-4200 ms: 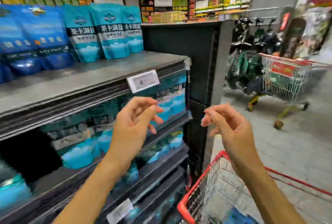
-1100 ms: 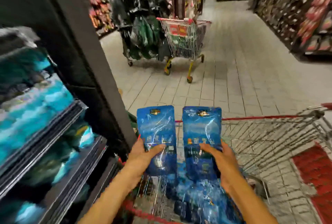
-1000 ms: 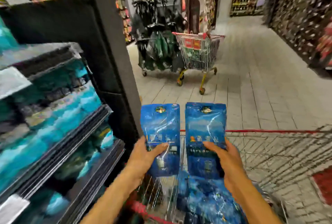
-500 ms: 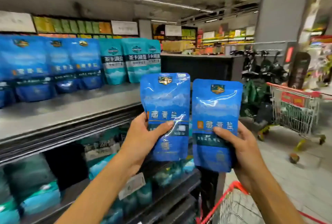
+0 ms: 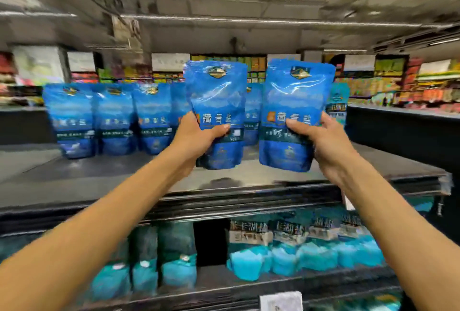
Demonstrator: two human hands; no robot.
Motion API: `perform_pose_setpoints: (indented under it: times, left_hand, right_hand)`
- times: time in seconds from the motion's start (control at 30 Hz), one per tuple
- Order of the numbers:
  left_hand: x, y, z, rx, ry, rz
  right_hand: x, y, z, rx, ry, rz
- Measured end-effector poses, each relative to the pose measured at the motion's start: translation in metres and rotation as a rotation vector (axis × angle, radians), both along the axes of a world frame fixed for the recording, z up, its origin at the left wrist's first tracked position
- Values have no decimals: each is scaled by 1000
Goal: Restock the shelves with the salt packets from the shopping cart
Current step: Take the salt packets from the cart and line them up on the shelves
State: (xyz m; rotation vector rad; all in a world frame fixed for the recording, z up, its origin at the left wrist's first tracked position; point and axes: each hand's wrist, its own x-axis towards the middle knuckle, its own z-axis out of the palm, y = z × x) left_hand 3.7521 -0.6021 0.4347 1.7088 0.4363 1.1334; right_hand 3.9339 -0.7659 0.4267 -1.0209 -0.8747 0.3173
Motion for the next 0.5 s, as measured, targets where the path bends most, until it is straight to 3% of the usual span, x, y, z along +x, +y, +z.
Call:
perform_pose_setpoints:
  times: [0.2, 0.37, 0.5]
  left_hand:
    - [49, 65, -5, -45, 12, 94]
    - [70, 101, -14, -148, 56, -24]
    - [57, 123, -15, 119, 411, 26]
  right_hand:
    - [24, 88, 14, -166, 33, 91]
    - [41, 120, 8, -314, -39, 126]
    - [57, 112, 6, -524, -334, 59]
